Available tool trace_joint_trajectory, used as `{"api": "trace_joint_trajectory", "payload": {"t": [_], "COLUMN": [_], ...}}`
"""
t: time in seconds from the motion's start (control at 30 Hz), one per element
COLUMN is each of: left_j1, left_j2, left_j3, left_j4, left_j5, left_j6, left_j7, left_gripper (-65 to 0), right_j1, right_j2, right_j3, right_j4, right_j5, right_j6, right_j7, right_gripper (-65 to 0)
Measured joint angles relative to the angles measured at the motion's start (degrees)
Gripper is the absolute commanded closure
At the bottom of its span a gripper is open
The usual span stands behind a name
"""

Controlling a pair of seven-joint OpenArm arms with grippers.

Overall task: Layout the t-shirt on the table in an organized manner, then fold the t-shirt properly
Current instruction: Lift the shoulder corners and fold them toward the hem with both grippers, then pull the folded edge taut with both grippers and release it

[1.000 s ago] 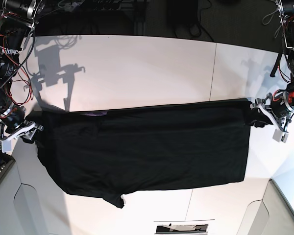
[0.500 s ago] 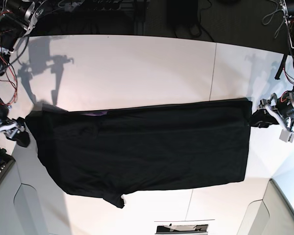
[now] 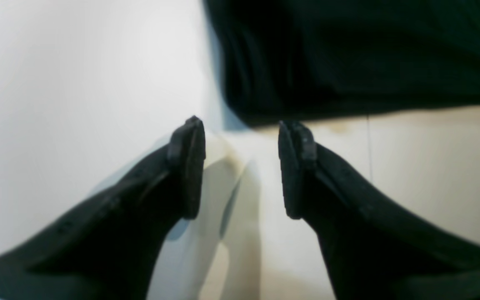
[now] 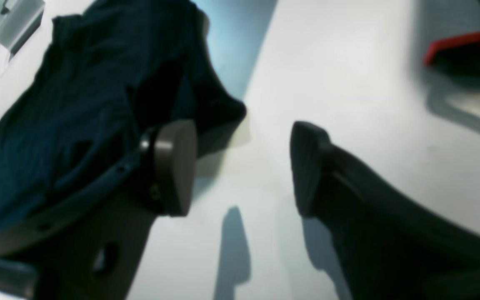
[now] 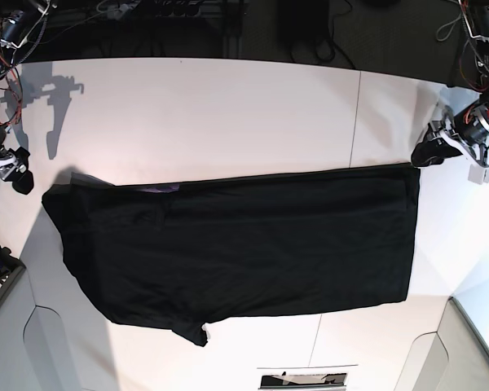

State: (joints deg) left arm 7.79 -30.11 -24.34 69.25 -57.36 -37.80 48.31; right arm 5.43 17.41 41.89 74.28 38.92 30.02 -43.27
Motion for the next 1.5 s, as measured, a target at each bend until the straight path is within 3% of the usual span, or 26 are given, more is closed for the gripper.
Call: {"api": "trace_joint_trajectory", "payload": {"t": [0.3, 0.47, 0.9, 1.1, 1.5], "left_j1": [0.13, 0.07, -5.27, -6.64, -7.17], "left_j2": [2.58, 2.64, 3.61, 3.58, 3.52], "left_j3": [-0.15, -0.15, 0.68, 1.49, 7.04], "left_j4": [0.15, -0.48, -7.85, -8.44, -8.24], "left_j5": [1.81, 1.77, 3.04, 4.15, 10.32], "left_j6": [-0.24, -0.9, -1.51, -1.44, 0.52], "left_j7": [-2.89, -3.87, -7.63, -7.89, -16.41], "left_gripper": [-31.7, -37.0, -37.0, -37.0, -36.7], "right_j1": [0.17, 0.46, 1.73, 5.92, 9.84], "right_j2": [-4.22, -5.16, -5.18, -5.05, -5.05], "right_j3": [-1.53, -1.62, -7.54, -7.52, -7.52], "right_j4": [-0.39, -0.39, -0.52, -6.38, -11.58], "right_j5": [-2.82, -4.24, -7.13, -8.63, -8.79], "right_j6": [-0.02, 0.0, -0.96, -2.19, -2.14], "right_j7": [2.78, 3.85, 5.38, 6.69, 8.57], "right_gripper": [-36.1, -40.7, -40.7, -40.7, -40.2]}}
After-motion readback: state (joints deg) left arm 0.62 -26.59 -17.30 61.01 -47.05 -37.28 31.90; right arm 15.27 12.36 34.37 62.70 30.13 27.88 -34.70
